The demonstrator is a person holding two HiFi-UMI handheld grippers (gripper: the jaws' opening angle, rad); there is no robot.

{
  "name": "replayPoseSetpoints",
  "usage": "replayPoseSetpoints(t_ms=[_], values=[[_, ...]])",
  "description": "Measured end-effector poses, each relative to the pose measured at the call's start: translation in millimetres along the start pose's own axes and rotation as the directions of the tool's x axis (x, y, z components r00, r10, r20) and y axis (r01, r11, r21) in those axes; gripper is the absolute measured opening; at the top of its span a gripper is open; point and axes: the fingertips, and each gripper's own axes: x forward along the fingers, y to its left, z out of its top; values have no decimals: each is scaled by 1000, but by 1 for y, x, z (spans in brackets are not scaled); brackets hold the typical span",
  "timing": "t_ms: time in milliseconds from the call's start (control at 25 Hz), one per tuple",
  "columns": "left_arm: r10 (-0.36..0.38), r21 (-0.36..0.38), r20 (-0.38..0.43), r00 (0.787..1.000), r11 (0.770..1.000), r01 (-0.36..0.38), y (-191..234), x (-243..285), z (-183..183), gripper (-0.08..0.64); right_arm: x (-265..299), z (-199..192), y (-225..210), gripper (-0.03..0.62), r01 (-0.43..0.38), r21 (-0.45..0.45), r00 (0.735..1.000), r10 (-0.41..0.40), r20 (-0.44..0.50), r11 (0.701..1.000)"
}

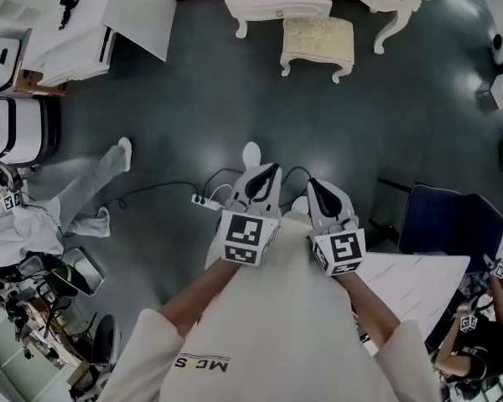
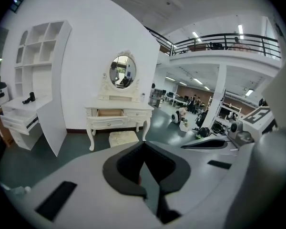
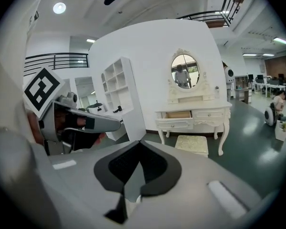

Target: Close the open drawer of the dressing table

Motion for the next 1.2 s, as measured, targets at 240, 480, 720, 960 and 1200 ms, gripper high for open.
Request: replayPoseSetpoints(t_ms=[240,480,720,960,1200], values=[[-51,-12,5,999,999,52,66,29,55,9,74,50,-1,0,25,-1,999,-25,-30,1000],[-86,-22,11,996,996,86,142,52,92,9,146,93,-5,0,88,21,996,-88,-14,996],[-120,-43,10,993,992,120,201,73,110,9,208,113,10,0,99,15,995,-99,-22,995],[-146,-30,-11,989,989,145,220,107,127,9,234,131,-19,0,149,57,989,-148,-28,987],[-126,-22,-9,992,992,126,233,152,157,9,276,152,-63,0,121,69,993,-120,-15,990]])
